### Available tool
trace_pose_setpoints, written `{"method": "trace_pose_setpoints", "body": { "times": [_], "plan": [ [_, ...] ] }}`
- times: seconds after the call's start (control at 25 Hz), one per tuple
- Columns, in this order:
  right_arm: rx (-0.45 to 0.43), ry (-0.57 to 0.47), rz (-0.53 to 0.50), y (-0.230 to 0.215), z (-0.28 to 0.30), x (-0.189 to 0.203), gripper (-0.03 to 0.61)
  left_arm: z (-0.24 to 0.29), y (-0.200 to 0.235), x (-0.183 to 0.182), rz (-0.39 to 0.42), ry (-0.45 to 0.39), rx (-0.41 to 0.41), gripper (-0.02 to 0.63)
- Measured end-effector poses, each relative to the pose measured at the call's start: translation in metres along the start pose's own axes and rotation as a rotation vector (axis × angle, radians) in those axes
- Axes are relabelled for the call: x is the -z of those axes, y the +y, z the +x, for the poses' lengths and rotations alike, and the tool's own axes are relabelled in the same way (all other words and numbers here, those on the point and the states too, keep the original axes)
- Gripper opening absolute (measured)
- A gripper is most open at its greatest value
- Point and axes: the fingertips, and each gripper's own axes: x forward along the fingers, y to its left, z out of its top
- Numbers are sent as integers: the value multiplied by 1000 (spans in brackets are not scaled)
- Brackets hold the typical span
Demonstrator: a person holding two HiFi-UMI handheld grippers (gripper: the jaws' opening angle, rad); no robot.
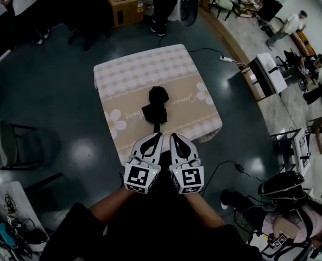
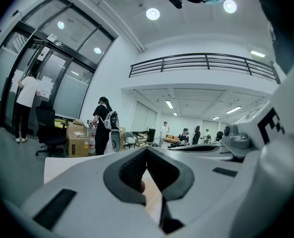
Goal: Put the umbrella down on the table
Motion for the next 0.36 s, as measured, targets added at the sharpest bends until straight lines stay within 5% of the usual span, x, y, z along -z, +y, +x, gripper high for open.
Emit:
{"method": "trace_pose_setpoints", "body": {
  "times": [0.36],
  "plan": [
    [3, 14, -20, 7, -10, 4, 15, -9, -15, -2, 21, 5, 17, 17]
  ]
}}
